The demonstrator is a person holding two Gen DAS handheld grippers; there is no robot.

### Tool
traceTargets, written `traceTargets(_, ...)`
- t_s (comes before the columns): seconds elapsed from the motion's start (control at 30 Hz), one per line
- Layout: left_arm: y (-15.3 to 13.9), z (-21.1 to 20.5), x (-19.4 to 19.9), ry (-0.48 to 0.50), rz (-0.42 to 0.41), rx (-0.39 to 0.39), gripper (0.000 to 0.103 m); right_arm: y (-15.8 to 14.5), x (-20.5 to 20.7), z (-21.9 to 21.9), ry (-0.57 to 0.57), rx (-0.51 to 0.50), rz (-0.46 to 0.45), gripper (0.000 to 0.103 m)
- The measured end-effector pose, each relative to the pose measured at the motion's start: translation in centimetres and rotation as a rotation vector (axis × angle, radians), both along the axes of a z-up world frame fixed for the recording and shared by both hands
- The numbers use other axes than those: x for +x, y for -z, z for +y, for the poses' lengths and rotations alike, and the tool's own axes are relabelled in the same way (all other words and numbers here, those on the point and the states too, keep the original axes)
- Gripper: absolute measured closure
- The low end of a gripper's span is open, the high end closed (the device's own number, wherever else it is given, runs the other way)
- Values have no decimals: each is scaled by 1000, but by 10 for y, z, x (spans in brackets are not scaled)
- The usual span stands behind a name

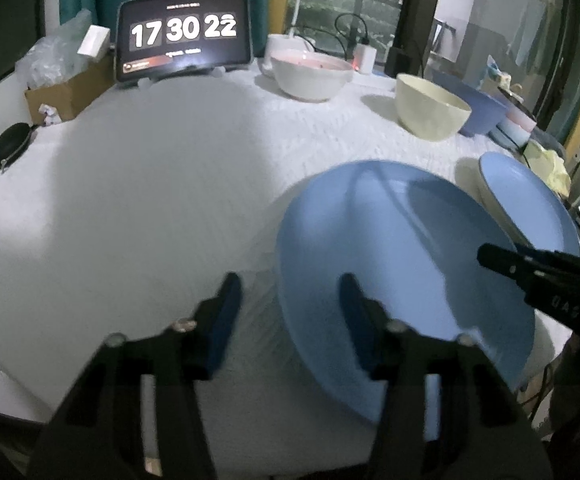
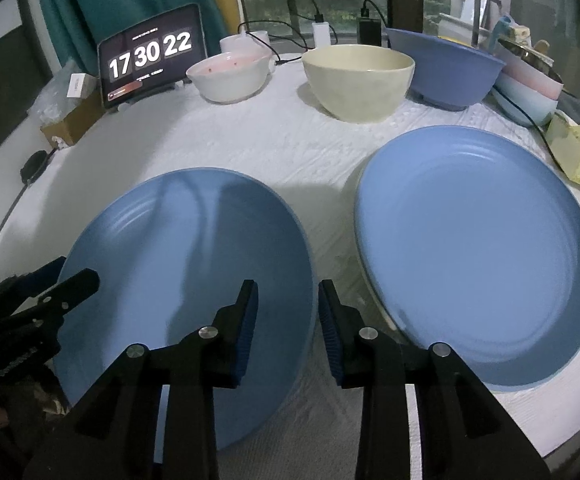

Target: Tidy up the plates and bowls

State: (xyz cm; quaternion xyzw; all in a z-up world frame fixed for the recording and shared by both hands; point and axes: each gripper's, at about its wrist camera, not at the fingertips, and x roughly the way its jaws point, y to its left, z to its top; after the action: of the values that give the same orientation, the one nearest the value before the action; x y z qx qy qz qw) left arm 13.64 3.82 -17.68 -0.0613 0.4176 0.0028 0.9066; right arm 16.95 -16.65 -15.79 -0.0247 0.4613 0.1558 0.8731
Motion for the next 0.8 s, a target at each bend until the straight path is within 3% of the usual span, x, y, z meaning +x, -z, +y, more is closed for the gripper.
traceTargets(0.13,0,-6,-1,24,-3,14,74,0,-1,-1,0,-8,-8,81)
traceTargets(0.8,-27,-11,-4,38,-61,23,75,-30,-4,-8,0,21,-78,82)
